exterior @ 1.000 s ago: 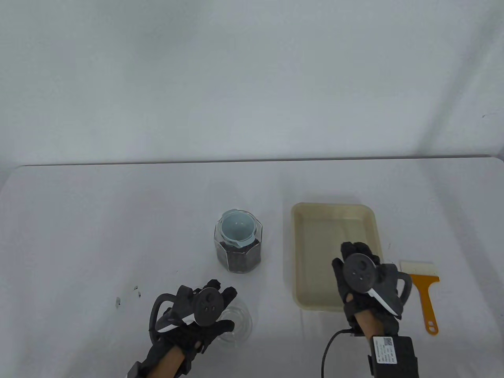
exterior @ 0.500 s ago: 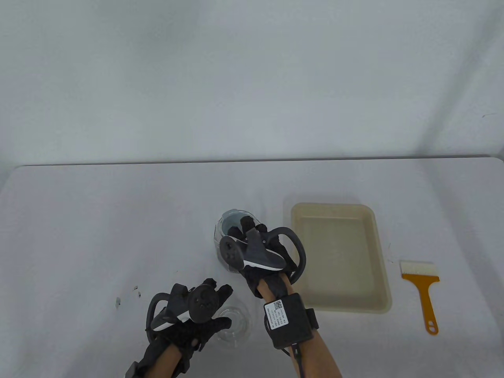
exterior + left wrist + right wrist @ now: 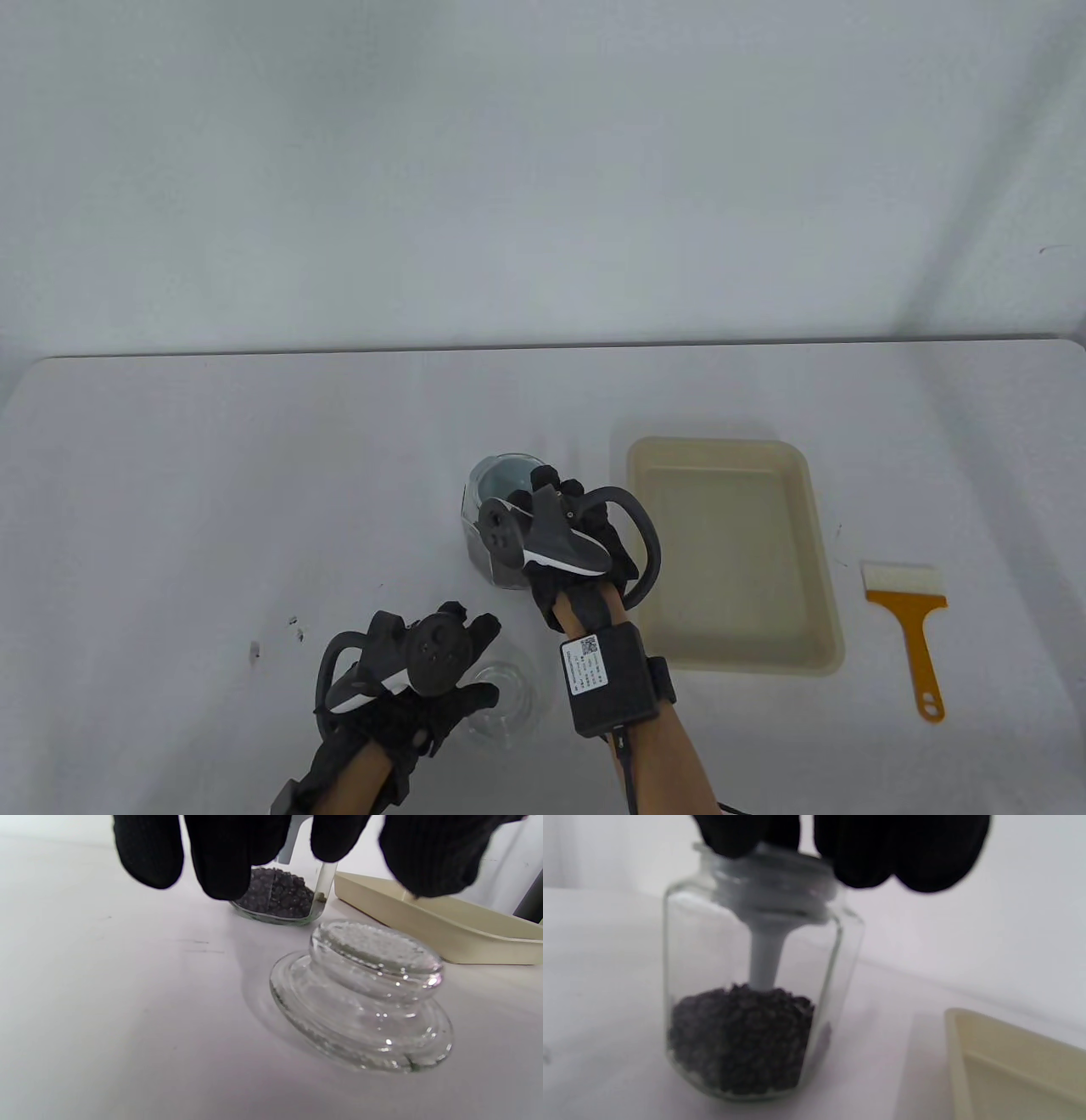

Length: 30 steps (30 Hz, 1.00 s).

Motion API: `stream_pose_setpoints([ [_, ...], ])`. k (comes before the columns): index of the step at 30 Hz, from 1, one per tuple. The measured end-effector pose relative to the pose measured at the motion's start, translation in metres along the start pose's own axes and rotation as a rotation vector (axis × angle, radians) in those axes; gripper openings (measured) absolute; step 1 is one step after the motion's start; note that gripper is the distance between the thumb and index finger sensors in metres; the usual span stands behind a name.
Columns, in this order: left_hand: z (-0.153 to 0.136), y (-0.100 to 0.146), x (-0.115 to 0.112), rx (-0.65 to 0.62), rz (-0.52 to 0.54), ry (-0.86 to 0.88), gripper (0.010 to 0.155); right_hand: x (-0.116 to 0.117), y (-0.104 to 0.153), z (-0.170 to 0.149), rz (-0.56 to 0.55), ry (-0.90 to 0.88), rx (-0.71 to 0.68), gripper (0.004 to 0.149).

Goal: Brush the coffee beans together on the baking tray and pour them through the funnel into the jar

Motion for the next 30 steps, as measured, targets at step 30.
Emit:
stream_pose_setpoints([
  [30,0.000,-0.001,0.000,0.004,0.006,0.007,0.076,-0.031,0.002,-0.009,-0.089,-0.010,-0.060,0.042],
])
Point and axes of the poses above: the tracker on the back of each hand, its own z axis roughly to the thumb side, its own y axis roughly from the fingertips to the wrist, x = y × z, the point moved 5 cm from there along -y, roughly from the wrist to the fingertips, and after that the axes turned 14 degrees about z, right-handed, at the moved point
